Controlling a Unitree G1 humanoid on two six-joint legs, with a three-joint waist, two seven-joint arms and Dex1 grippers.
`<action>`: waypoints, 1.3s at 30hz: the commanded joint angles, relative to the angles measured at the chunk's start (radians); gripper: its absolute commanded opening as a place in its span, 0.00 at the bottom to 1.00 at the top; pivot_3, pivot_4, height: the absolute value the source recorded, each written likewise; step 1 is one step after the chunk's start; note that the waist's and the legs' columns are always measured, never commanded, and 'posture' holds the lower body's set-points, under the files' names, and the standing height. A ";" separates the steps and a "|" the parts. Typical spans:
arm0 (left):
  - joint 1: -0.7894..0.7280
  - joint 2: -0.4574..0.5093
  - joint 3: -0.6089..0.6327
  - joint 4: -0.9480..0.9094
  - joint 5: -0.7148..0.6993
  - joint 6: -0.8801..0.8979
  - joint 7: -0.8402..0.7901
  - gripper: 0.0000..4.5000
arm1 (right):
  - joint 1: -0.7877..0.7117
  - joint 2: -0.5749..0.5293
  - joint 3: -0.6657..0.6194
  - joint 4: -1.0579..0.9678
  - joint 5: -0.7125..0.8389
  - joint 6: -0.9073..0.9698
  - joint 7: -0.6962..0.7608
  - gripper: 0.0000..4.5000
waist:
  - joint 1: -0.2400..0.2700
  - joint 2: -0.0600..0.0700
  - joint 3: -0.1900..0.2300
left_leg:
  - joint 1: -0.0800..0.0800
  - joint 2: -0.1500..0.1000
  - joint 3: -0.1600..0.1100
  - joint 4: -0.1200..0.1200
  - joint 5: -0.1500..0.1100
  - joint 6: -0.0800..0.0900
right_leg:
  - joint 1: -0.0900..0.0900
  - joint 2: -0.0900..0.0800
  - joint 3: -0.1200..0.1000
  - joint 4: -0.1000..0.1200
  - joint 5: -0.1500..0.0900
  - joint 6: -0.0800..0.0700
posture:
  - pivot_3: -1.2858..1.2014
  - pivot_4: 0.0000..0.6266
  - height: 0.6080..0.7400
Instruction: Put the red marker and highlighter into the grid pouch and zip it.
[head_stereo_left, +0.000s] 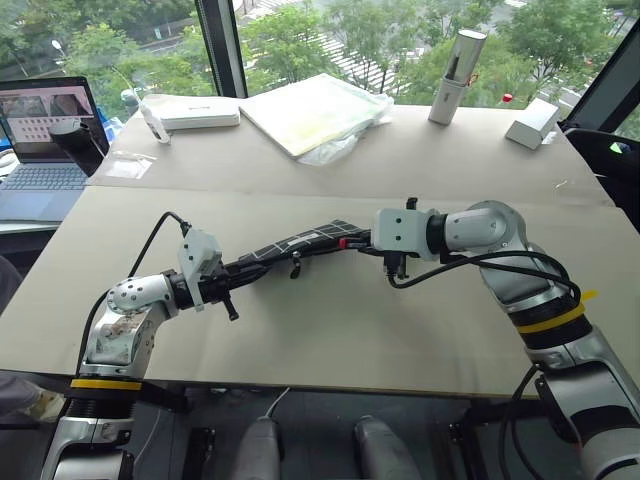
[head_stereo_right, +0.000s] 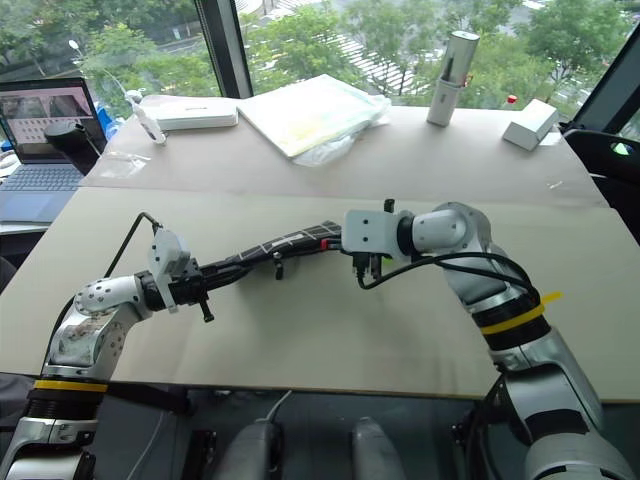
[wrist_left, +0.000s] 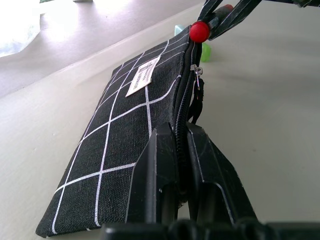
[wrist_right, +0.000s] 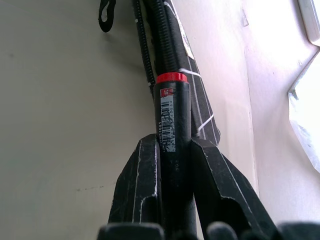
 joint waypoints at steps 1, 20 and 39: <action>-0.017 0.006 0.020 -0.030 -0.021 0.000 -0.001 0.00 | 0.005 -0.022 -0.029 -0.048 0.023 -0.003 0.012 0.11 | 0.000 0.000 0.000 | 0.000 0.000 0.000 0.000 0.000 0.000 | 0.000 0.000 0.000 0.000 0.000 0.000 | 0.52 0.24 1.00; -0.003 0.010 0.021 -0.050 -0.024 0.010 -0.004 0.00 | -0.085 0.049 0.045 0.082 -0.068 -0.048 -0.040 0.11 | 0.000 0.000 0.000 | 0.000 0.000 0.000 0.000 0.000 0.000 | 0.000 0.000 0.000 0.000 0.000 0.000 | 0.52 0.24 1.00; 0.007 0.011 0.029 -0.072 -0.032 0.029 0.001 0.00 | -0.146 0.356 0.270 0.315 -0.304 -0.358 -0.336 0.11 | -0.002 0.000 0.000 | 0.000 0.000 0.000 0.000 0.000 0.000 | -0.001 0.000 0.000 0.002 0.000 0.000 | 0.52 0.24 1.00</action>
